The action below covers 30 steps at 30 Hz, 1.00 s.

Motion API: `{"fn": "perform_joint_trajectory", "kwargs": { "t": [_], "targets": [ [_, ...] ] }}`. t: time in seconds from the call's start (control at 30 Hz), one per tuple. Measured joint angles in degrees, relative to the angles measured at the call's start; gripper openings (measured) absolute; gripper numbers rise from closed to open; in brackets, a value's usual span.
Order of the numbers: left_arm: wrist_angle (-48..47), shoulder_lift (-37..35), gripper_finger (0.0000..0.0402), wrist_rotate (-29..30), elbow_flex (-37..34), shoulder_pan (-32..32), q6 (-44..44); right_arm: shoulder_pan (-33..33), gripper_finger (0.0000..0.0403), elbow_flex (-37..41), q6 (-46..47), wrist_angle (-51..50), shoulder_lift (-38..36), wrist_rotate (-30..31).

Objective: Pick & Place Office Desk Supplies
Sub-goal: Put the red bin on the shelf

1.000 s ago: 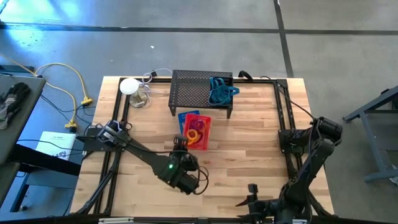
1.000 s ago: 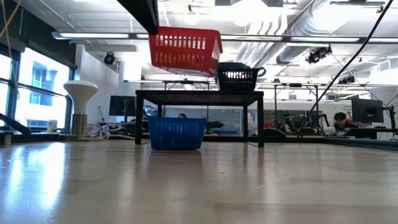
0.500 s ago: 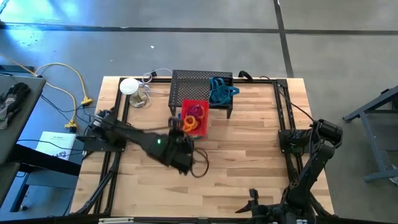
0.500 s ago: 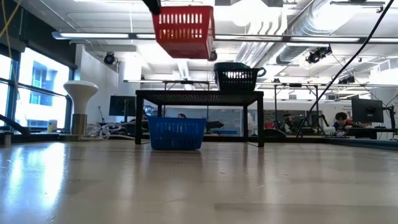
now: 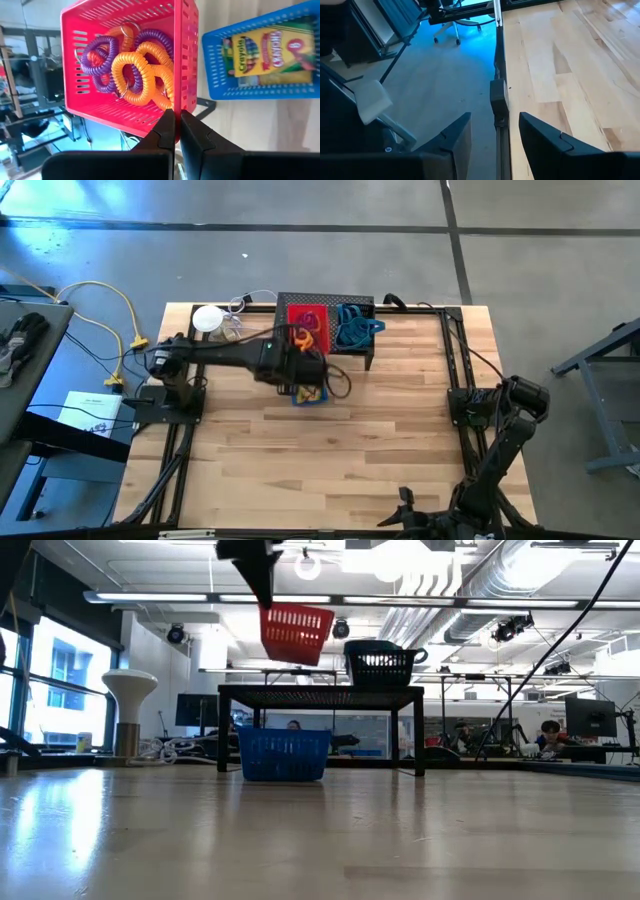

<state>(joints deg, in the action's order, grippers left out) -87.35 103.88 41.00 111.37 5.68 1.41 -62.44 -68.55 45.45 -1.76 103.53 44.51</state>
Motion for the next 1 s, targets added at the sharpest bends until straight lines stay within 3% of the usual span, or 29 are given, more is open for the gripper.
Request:
{"fn": "perform_joint_trajectory", "kwargs": {
  "t": [0.37,1.0],
  "targets": [
    [7.5,0.7,0.0003,-2.3,-0.2,-5.1,-8.2,-1.1,0.0151,0.0,0.0,0.7,0.0,0.8],
    [13.0,1.0,0.0003,-4.2,-4.7,-7.6,-12.2,-1.2,0.0151,0.0,-0.6,1.1,0.0,2.0]
  ]
}}
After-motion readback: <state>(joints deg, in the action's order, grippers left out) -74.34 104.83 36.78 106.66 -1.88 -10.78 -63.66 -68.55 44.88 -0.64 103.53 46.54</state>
